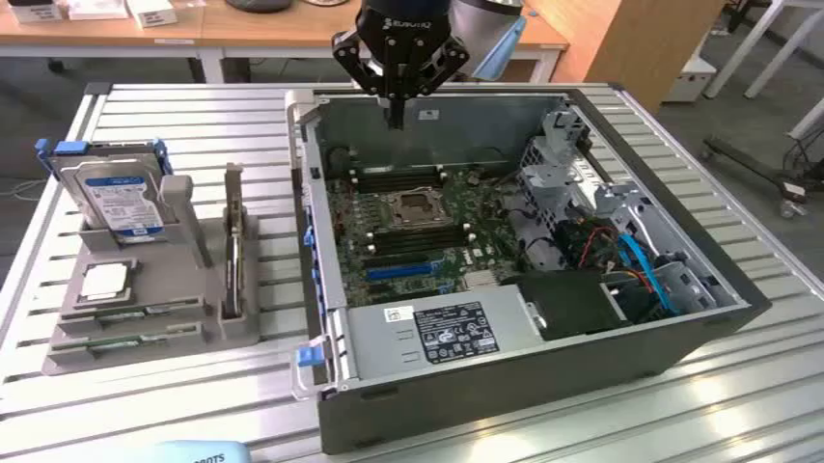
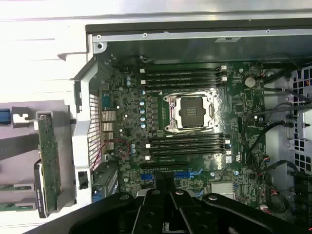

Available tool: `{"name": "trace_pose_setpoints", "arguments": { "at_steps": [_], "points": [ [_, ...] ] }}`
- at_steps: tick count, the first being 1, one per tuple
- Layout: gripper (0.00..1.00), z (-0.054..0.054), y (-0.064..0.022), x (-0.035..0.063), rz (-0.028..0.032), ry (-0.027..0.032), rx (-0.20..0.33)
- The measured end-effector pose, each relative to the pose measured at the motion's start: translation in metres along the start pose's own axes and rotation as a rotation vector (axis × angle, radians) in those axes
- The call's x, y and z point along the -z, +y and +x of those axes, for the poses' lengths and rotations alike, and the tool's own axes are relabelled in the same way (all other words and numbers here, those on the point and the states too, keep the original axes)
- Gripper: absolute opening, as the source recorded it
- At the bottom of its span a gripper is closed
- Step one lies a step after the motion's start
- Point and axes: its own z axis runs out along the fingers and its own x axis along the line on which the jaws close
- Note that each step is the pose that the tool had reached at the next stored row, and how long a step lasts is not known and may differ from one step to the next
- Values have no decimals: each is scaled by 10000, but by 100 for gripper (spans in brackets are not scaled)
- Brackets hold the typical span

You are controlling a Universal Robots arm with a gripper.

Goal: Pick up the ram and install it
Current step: 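Reach for the ram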

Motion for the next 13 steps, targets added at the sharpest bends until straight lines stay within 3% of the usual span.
{"name": "trace_pose_setpoints", "arguments": {
  "at_steps": [13],
  "points": [
    [10,2,0,0,-1,-1,-1]
  ]
}}
